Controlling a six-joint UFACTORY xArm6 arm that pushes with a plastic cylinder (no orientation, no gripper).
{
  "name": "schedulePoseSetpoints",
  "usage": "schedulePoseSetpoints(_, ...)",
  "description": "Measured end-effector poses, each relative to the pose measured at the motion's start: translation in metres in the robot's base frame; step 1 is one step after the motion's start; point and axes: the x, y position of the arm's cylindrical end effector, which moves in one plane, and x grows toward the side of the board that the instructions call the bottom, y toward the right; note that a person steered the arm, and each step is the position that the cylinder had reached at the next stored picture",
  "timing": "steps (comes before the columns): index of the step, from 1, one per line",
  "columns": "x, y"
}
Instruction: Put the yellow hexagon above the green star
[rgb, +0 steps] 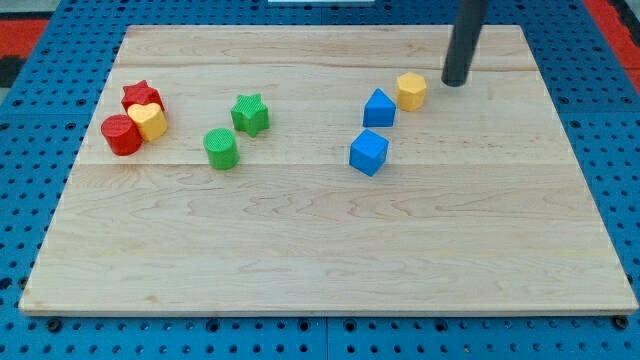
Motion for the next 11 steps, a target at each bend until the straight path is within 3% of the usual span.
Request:
schedulePoseSetpoints(3,-0.034,-0.16)
schedulePoseSetpoints(4,-0.024,-0.107)
schedulePoseSetpoints(5,0.015,-0.123)
schedulePoseSetpoints(6,-0.007,-0.208)
schedulePoseSetpoints(8,-0.031,-0.185)
schedulePoseSetpoints(9,-0.056,-0.255)
schedulePoseSetpoints(10,-0.041,-0.334)
schedulePoseSetpoints(11,-0.047,-0.298)
